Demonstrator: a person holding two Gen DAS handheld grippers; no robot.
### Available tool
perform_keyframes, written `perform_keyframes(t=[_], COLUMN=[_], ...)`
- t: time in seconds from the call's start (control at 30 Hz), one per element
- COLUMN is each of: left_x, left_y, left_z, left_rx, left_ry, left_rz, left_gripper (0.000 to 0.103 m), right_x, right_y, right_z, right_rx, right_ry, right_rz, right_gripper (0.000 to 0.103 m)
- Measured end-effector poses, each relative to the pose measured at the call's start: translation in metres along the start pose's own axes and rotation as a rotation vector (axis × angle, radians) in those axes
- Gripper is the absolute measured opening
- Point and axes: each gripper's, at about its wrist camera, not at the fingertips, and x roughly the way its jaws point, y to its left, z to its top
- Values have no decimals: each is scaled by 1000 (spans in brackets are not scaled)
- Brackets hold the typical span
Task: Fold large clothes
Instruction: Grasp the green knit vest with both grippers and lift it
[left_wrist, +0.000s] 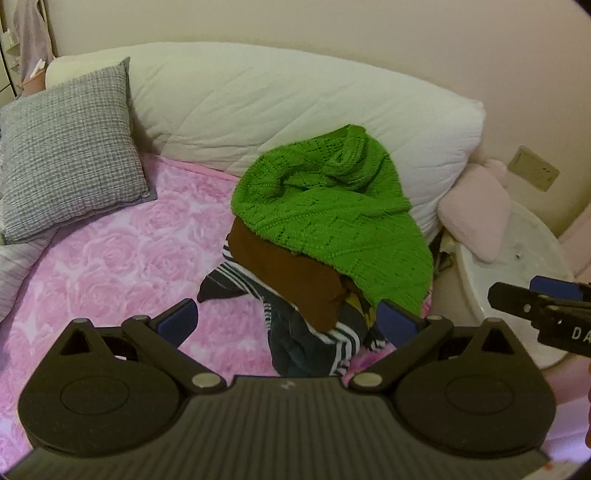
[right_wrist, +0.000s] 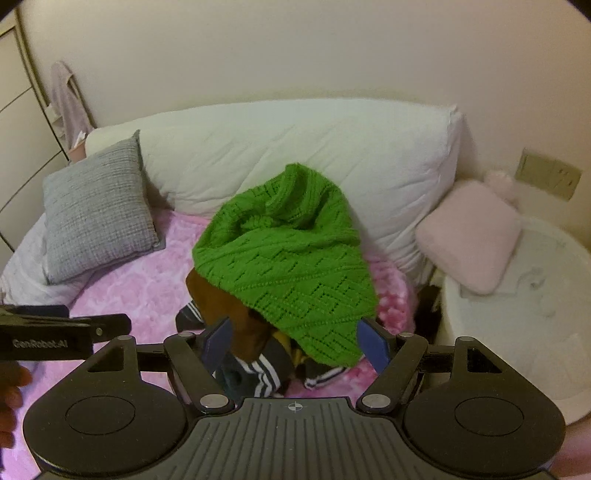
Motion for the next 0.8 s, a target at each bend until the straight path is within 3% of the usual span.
perform_keyframes(t=[0.5, 0.8], left_x=[127, 187], left_y=[7, 18], left_z=[72, 92], left_rx=[10, 8], left_ry=[48, 100], left_rz=[9, 17], left_gripper=[101, 101], right_x=[127, 193], right_y=[-45, -56], right_z=[64, 81], right_rx=[100, 237], right_ry=[100, 122], right_rz=[32, 70], right_gripper=[71, 71])
